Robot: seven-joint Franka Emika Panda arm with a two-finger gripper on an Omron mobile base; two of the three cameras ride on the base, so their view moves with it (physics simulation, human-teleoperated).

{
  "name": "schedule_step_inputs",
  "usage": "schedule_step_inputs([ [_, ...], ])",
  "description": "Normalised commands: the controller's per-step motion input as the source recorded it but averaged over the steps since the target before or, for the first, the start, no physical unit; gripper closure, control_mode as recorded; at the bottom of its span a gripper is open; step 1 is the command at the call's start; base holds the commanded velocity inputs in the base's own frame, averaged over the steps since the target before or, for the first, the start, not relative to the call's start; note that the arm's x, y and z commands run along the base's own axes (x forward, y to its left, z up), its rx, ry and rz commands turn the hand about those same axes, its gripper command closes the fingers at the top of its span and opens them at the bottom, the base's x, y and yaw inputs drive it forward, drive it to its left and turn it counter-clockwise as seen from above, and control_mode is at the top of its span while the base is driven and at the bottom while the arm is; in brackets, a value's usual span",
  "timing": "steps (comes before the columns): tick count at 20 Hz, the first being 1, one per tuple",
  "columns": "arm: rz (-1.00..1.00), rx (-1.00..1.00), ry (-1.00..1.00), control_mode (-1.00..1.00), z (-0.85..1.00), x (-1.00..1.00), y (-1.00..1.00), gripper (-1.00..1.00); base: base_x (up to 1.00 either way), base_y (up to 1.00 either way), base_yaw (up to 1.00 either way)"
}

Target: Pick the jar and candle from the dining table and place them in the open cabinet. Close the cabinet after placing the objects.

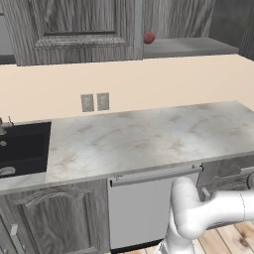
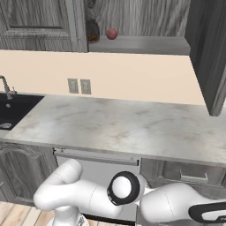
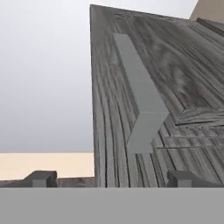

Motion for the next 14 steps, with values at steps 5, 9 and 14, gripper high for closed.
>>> schedule_step_inputs([
  [5, 0.0, -0.11, 0.04, -1.0, -0.06, 0.53, 0.0, -1.0, 0.0, 0.0, 0.0],
  [9, 0.0, -0.11, 0.06, -1.0, 0.0, 0.59, -0.02, -1.0, 0.0, 0.0, 0.0],
  [14, 0.0, -0.05, 0.04, -1.0, 0.15, 0.38, -0.25, -1.0, 0.0, 0.0, 0.0],
])
